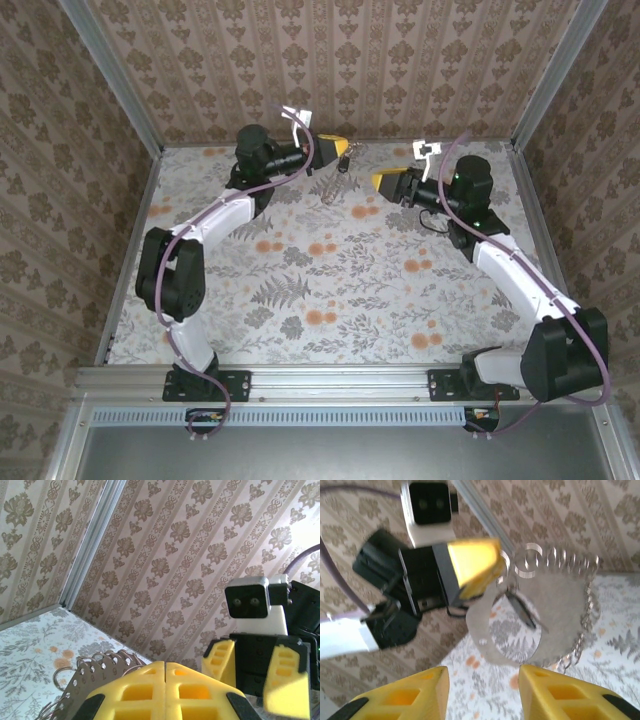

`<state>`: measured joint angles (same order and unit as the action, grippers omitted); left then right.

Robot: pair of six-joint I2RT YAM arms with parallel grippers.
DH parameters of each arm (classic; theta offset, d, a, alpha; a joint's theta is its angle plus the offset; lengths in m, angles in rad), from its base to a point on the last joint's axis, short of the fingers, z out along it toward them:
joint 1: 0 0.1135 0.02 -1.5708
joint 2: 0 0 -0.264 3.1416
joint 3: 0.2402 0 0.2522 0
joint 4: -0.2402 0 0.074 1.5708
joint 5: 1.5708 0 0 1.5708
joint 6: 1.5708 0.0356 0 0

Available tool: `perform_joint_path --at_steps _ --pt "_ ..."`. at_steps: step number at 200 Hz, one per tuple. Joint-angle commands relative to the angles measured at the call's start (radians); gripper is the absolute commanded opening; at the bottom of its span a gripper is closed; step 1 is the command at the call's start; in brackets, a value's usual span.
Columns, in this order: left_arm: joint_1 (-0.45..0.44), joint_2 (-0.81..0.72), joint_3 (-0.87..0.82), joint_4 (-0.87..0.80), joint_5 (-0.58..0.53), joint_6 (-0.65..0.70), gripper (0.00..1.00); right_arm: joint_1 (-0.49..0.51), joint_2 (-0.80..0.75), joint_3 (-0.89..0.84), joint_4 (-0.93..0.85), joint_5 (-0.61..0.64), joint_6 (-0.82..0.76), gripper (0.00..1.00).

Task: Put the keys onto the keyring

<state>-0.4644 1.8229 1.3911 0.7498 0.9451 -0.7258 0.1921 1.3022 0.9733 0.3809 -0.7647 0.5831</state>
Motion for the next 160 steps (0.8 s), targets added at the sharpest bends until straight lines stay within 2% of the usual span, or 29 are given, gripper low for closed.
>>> perform_joint_path --at_steps 1,28,58,115,160 --pt "0.001 0.009 -0.01 0.138 0.008 -0.073 0.0 -0.001 0.064 0.014 0.228 0.07 0.186 0.4" --pt "0.001 0.01 -0.018 0.165 0.003 -0.098 0.0 0.003 0.179 0.04 0.415 0.071 0.331 0.41" --pt "-0.003 0.01 -0.023 0.171 0.001 -0.104 0.0 0.019 0.262 0.068 0.53 0.081 0.422 0.43" --pt "-0.008 0.018 -0.024 0.17 0.003 -0.103 0.0 0.046 0.271 0.069 0.566 0.096 0.435 0.4" --pt "-0.009 0.024 -0.023 0.17 0.006 -0.103 0.0 0.068 0.266 0.08 0.566 0.087 0.431 0.33"
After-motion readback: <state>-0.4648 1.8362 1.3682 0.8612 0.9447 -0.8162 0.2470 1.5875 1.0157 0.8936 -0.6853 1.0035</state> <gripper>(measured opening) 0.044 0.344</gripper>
